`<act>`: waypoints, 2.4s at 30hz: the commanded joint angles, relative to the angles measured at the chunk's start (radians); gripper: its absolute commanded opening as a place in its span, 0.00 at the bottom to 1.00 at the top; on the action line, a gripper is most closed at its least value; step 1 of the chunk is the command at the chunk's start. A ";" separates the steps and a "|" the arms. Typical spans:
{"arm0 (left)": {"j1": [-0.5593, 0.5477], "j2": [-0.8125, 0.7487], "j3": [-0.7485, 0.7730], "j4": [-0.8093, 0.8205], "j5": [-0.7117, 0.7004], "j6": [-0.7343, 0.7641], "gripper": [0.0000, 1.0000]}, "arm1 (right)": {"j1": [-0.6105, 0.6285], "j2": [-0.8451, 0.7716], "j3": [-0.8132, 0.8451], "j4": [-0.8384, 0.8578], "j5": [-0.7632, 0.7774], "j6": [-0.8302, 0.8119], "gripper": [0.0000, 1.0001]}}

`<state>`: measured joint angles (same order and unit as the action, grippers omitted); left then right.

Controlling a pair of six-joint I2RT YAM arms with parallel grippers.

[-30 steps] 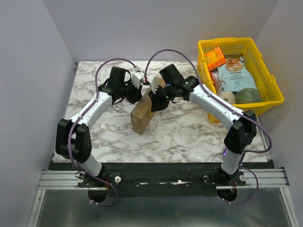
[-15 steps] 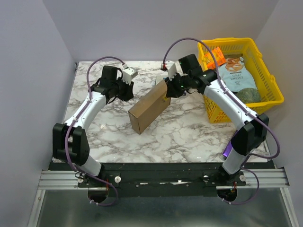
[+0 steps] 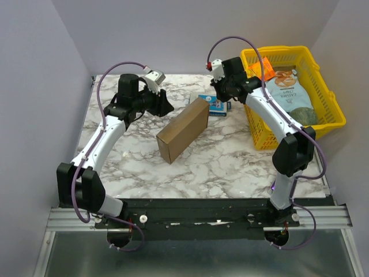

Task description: Unpack the express box

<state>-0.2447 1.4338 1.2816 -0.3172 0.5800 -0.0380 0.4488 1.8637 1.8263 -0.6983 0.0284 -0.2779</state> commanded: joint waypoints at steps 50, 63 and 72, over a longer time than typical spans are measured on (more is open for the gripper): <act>-0.087 0.396 0.119 0.238 0.239 -0.277 0.51 | 0.054 -0.152 0.034 -0.032 -0.234 0.232 0.01; -0.096 0.390 0.016 0.164 0.153 -0.209 0.47 | 0.172 -0.164 -0.001 -0.006 -0.035 0.253 0.01; -0.097 0.398 -0.001 0.147 0.135 -0.192 0.46 | 0.186 -0.143 0.007 -0.015 0.016 0.218 0.01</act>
<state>-0.3313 1.7931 1.3437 -0.0261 0.8043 -0.2989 0.6308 1.7096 1.8313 -0.7189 -0.0269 -0.0425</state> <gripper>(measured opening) 0.472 0.188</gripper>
